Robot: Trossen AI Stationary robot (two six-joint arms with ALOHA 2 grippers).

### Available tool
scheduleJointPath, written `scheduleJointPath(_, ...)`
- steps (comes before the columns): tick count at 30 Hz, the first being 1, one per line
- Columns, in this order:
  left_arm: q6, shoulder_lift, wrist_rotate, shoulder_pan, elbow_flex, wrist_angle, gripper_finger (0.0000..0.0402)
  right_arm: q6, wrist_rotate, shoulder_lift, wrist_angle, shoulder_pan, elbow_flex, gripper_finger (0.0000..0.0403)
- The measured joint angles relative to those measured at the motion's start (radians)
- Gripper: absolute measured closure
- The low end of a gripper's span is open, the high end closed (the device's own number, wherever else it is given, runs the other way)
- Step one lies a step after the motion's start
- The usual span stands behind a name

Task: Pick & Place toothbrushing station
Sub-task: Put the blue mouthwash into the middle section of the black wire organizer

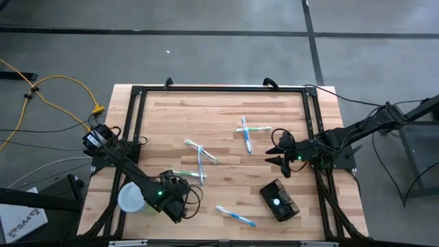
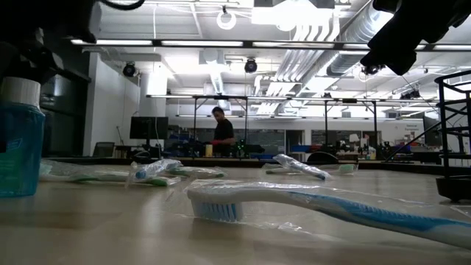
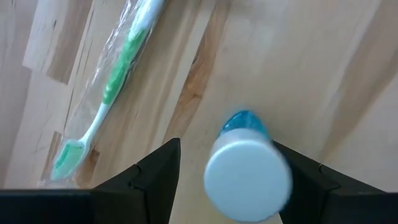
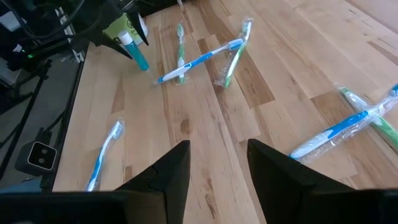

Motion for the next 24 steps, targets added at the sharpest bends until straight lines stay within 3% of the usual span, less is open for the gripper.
scheduleJointPath(15, -0.013, 0.000, -0.003, -0.004, -0.018, 0.012, 0.0188, 0.000, -0.007, 0.000, 0.021, 0.000, 0.000, 0.0251)
scheduleJointPath(24, -0.012, 0.000, -0.064, -0.005, -0.018, 0.013, 0.0192, 0.000, -0.007, 0.000, 0.021, 0.000, 0.000, 0.0251)
